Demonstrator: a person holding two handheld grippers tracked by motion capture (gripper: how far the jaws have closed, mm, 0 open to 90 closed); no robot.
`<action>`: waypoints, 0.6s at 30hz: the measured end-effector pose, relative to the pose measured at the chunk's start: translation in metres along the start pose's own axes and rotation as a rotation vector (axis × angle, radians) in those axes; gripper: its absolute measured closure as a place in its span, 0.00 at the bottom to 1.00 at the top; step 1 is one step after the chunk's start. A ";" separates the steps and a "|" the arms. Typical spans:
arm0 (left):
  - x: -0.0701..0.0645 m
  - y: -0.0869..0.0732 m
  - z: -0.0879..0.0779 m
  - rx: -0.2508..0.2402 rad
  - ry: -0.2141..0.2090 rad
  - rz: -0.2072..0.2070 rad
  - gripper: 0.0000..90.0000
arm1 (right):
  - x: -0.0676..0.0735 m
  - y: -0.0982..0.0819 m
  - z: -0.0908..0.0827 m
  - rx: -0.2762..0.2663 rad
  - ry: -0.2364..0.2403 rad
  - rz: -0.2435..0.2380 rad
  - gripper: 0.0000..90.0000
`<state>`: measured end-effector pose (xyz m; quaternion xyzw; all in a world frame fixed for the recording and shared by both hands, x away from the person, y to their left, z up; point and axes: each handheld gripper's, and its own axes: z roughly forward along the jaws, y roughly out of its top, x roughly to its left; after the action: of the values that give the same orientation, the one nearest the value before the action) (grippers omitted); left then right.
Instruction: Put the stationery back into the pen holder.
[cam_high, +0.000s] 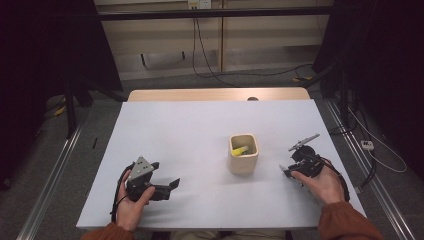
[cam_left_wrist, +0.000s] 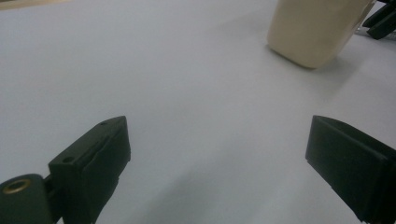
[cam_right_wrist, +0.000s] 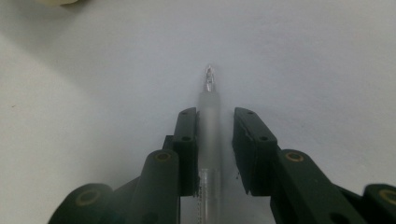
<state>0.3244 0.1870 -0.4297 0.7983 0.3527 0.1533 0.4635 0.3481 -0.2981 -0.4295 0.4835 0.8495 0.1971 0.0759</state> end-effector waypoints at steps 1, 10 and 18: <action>0.000 0.000 0.000 0.003 0.002 0.001 0.07 | 0.000 -0.001 0.000 -0.001 0.002 -0.001 0.79; -0.001 0.000 -0.001 -0.001 -0.011 0.007 0.07 | 0.001 0.001 0.000 0.010 -0.004 -0.022 0.82; 0.000 0.000 0.000 -0.001 -0.010 0.002 0.07 | 0.002 0.002 0.000 0.011 -0.019 -0.026 0.90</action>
<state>0.3242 0.1871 -0.4296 0.7993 0.3495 0.1498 0.4653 0.3483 -0.2953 -0.4289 0.4745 0.8561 0.1871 0.0839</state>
